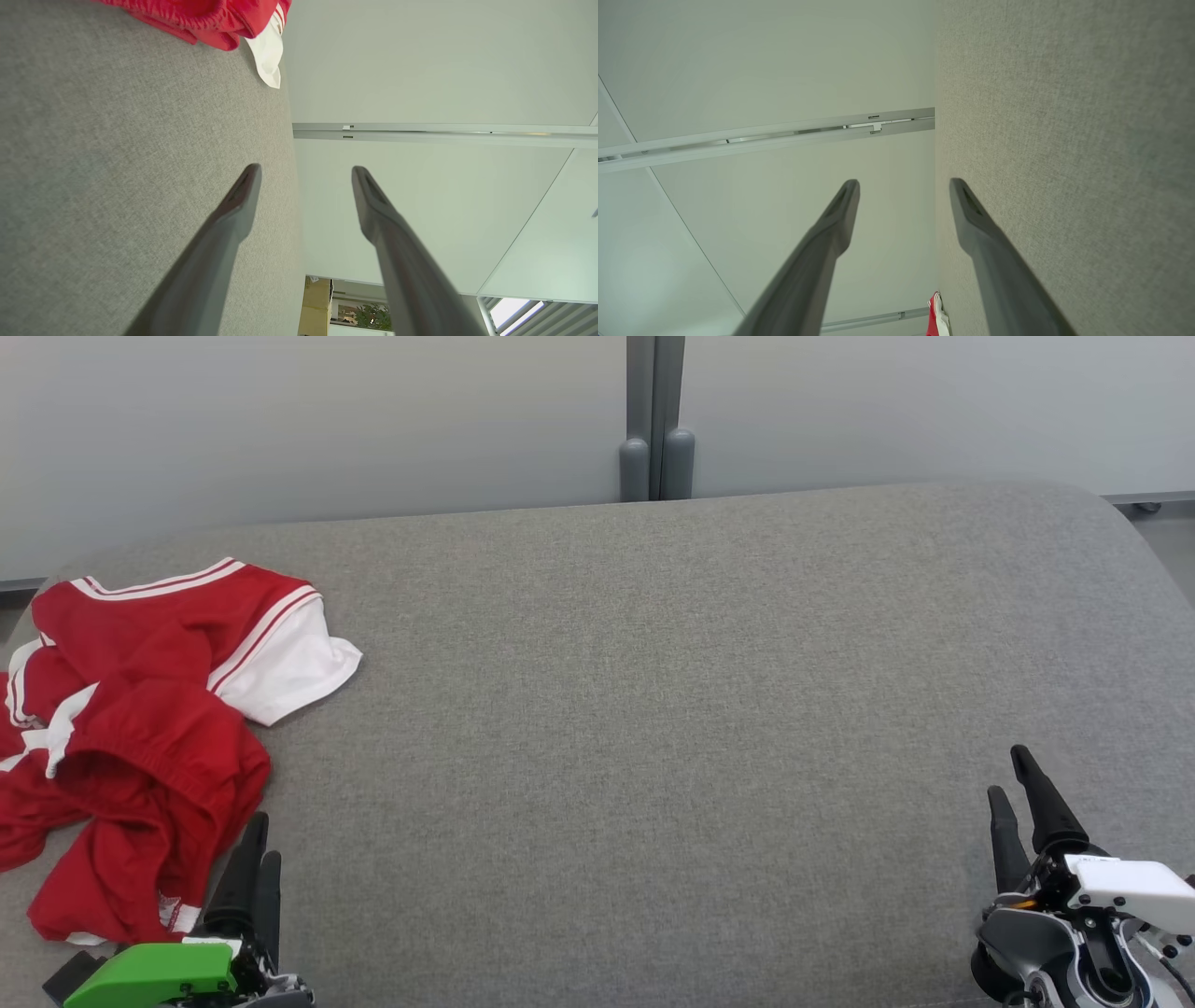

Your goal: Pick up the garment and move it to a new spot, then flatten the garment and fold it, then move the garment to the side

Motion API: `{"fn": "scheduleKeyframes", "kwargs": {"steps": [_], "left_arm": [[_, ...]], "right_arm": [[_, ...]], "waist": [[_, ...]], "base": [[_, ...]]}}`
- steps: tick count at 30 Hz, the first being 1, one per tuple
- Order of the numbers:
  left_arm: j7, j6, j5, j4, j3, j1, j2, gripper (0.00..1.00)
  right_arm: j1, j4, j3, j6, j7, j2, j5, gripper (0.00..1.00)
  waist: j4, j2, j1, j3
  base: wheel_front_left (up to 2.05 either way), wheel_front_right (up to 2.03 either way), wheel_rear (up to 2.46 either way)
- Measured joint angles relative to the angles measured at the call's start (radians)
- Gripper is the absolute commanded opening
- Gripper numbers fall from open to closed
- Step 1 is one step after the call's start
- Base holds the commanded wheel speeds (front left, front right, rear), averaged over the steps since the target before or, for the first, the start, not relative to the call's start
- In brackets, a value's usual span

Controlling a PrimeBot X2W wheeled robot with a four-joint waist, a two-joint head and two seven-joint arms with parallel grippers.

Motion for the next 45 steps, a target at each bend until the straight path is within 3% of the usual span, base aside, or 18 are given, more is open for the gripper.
{"fn": "scheduleKeyframes", "kwargs": {"steps": [13,35,45], "left_arm": [[-0.045,0.000,0.118,-0.036,-0.029,0.000,0.001,1.00],[-0.117,0.037,0.575,-0.166,-0.098,-0.009,0.035,1.00],[-0.150,0.084,0.761,-0.173,-0.142,-0.007,0.052,1.00]], "right_arm": [[-0.001,-0.029,0.016,-0.001,-0.039,-0.002,-0.126,1.00],[-0.004,-0.153,0.098,-0.029,-0.109,-0.013,-0.560,1.00],[-0.002,-0.167,0.150,-0.054,-0.143,-0.015,-0.731,1.00]], "waist": [[-0.002,0.0000,0.0001,-0.001],[-0.003,0.0000,0.0000,0.005],[-0.003,0.0000,0.0000,0.008]], "base": [[0.00,0.00,0.00],[0.00,0.00,0.00],[0.00,0.00,0.00]]}}
